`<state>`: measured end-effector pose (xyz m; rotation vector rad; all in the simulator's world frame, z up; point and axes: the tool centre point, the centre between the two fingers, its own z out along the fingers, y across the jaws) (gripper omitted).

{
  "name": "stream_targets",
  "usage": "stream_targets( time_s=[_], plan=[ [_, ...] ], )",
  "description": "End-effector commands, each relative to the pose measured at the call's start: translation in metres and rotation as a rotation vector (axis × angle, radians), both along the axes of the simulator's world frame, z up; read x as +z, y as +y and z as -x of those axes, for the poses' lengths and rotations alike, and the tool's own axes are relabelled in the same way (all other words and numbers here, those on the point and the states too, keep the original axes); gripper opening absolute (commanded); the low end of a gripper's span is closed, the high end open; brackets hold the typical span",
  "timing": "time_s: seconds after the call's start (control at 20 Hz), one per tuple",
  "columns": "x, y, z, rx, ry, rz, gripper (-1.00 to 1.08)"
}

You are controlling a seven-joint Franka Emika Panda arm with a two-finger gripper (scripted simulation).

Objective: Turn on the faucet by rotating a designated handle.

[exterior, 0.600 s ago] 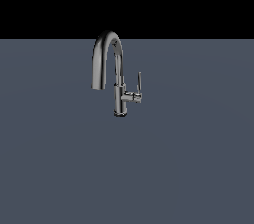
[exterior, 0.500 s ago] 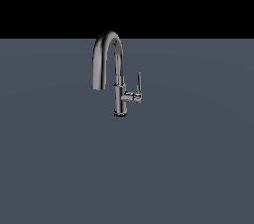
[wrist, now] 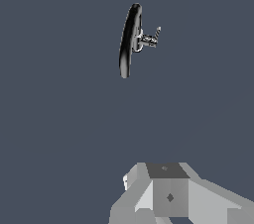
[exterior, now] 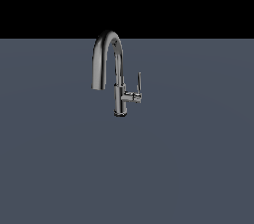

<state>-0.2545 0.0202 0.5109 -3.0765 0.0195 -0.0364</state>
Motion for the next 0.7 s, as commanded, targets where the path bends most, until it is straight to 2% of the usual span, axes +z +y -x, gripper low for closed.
stream_targets(
  time_s=[0.0,0.3,0.65],
  plan=[
    [-0.001,0.000,-0.008,-0.020,0.017,-0.020,-1.00],
    [-0.007,-0.001,-0.036,-0.093,0.077,-0.093,-1.00],
    [-0.019,-0.006,-0.079,-0.208,0.172,-0.208,-1.00]
  ],
)
